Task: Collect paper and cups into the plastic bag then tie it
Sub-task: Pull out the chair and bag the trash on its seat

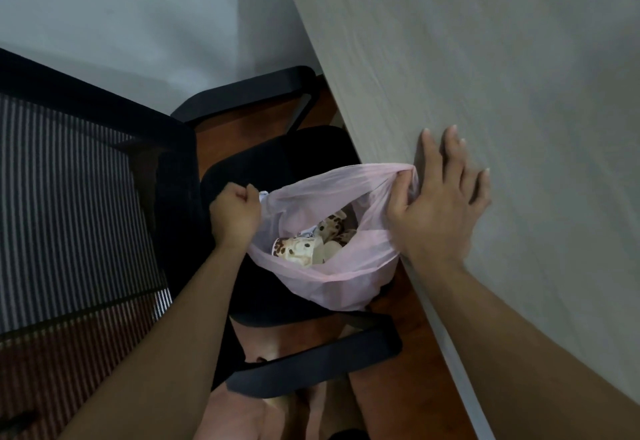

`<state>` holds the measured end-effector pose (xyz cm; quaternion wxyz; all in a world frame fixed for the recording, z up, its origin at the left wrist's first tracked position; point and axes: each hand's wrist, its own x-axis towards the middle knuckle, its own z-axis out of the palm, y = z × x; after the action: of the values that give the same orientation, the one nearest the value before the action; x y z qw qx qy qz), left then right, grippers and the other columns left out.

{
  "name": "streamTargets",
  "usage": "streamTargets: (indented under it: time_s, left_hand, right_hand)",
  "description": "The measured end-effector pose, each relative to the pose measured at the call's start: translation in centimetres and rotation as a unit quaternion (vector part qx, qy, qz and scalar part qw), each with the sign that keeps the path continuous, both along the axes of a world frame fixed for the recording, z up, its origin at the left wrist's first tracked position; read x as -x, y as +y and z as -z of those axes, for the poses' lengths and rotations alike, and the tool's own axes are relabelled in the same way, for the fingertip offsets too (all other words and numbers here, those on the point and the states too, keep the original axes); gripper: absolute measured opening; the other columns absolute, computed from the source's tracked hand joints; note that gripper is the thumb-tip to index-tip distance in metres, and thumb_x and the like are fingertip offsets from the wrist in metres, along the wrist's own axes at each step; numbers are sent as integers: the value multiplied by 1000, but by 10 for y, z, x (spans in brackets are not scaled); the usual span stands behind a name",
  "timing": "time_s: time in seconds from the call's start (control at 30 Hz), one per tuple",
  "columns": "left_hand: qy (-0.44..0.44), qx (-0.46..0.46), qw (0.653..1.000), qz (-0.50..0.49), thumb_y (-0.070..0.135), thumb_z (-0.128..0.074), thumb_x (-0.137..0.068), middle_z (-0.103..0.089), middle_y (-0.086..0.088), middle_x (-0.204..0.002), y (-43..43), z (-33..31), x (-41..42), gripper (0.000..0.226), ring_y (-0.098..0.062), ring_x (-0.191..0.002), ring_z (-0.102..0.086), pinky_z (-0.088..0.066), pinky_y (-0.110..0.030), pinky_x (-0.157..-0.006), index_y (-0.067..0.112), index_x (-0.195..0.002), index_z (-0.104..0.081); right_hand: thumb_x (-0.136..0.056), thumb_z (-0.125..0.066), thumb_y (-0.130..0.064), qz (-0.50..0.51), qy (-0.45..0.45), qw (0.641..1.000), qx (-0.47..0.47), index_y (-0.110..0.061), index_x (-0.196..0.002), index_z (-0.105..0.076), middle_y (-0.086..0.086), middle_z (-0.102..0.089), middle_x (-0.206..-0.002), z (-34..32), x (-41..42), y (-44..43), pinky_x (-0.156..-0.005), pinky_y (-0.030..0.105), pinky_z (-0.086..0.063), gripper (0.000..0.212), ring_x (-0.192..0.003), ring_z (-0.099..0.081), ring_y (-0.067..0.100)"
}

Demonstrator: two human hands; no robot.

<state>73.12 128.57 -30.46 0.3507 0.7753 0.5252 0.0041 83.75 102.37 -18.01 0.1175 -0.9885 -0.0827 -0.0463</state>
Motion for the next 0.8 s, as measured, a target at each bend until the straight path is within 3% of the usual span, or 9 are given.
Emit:
streamTargets:
  time_s: [0.07,0.2,0.33,0.43,0.5,0.57,0.63,0.7,0.8]
  left_hand:
    - [37,25,999,10,35,-67,-101,-63,-15,-124,8,20,-5,27,-27,-101,-64,-48,-35,-81,10,-112,-64]
    - [149,119,976,105,24,-68,-101,-31,-22,-157,11,47,-4,73,-45,-127,-58,-50,-46,-108,20,-165,-33]
    - [144,106,976,127,21,-55,-107,-40,-19,-150,6,76,2,52,-44,-124,-58,-47,-42,-109,27,-158,-47]
    - [118,110,984,73,22,-54,-105,-52,-14,-139,3,87,4,32,-36,-108,-63,-52,-37,-88,20,-136,-62]
    - [104,80,989,67,15,-56,-101,-56,-14,-131,2,87,6,31,-37,-110,-63,-52,-41,-89,15,-131,-64]
    - [54,72,996,25,17,-66,-98,-65,-15,-125,1,79,5,32,-37,-113,-66,-54,-43,-89,12,-129,-65]
    - [-47,105,990,-75,27,-79,-94,-72,-6,-117,0,60,2,37,-31,-109,-72,-54,-34,-80,15,-126,-65]
    - [-164,162,958,-171,35,-83,-93,-74,3,-117,0,31,-3,44,-24,-107,-75,-58,-30,-77,21,-129,-63]
    - [-302,256,895,-207,45,-77,-97,-78,3,-123,-5,-31,-2,45,-13,-100,-75,-57,-29,-77,29,-136,-64]
  right_hand:
    - [-108,-47,-45,-2,2,1000,2,-29,-171,-30,1,-19,-182,1,0,0,-133,62,-11,67,-168,-15,20]
    - [-108,-46,-45,-4,3,1000,2,-29,-171,-30,1,-18,-182,2,-1,-1,-133,62,-11,67,-168,-15,21]
    - [-108,-45,-45,-10,5,1000,-1,-29,-171,-30,2,-18,-182,3,-1,-2,-133,62,-10,67,-167,-16,22]
    - [-107,-46,-45,-10,4,1000,-2,-29,-171,-30,1,-18,-182,3,-2,-1,-133,61,-10,67,-168,-16,22]
    - [-107,-46,-45,-8,1,1000,1,-29,-171,-31,1,-18,-182,4,-1,0,-133,61,-10,67,-167,-16,22]
    - [-107,-46,-45,-7,-1,1000,2,-28,-170,-31,1,-19,-181,3,-2,0,-133,61,-11,67,-167,-17,22]
    - [-107,-46,-45,-9,1,1000,1,-28,-170,-31,2,-19,-181,3,-2,0,-133,61,-11,67,-167,-16,22]
    - [-107,-46,-45,-10,1,1000,1,-28,-170,-31,2,-19,-181,2,-2,0,-133,61,-11,67,-167,-16,21]
    - [-107,-47,-45,-8,1,1000,-1,-28,-170,-31,2,-19,-181,1,-1,0,-133,61,-10,67,-167,-16,22]
